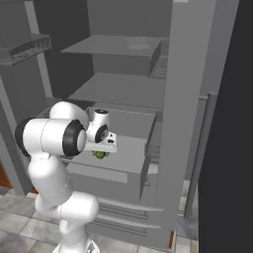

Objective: Place the avocado and squash inside the fridge drawer. Close the drawer after placing the vegetables.

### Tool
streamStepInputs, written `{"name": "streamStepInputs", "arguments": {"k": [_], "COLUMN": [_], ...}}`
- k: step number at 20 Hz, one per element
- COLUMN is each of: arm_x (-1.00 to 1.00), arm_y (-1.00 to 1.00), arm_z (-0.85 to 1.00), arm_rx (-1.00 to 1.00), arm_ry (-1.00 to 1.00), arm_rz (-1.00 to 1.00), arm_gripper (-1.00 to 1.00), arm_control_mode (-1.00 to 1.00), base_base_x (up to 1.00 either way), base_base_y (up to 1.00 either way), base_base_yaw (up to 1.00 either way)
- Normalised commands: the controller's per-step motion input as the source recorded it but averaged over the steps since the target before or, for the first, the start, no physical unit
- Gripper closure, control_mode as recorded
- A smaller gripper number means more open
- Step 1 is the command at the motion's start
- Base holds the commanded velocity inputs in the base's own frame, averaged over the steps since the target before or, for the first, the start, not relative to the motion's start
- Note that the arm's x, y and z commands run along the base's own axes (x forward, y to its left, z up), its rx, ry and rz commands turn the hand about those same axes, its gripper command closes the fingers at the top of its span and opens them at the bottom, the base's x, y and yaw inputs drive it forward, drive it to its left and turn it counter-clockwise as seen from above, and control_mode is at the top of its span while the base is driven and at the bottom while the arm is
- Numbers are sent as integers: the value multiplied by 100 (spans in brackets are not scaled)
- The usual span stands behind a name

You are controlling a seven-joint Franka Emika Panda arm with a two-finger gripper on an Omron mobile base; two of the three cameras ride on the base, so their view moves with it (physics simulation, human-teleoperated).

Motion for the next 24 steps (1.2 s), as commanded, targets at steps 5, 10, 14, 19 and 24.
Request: {"name": "streamStepInputs", "arguments": {"k": [5, 10, 14, 19, 24], "arm_x": [13, 15, 6, 1, 0], "arm_y": [0, 1, 4, 0, 2], "arm_z": [-37, -31, -37, -5, 28], "arm_rx": [0, 0, 0, 0, -1], "arm_ry": [0, 0, 0, 0, -2], "arm_rz": [0, 0, 0, 0, 0], "arm_gripper": [100, 100, -100, -100, -100], "arm_control_mode": [-100, -100, -100, -100, -100], "base_base_x": [0, 0, 0, 0, 0], "base_base_y": [0, 0, 0, 0, 0], "base_base_yaw": [0, 0, 0, 0, 0]}}
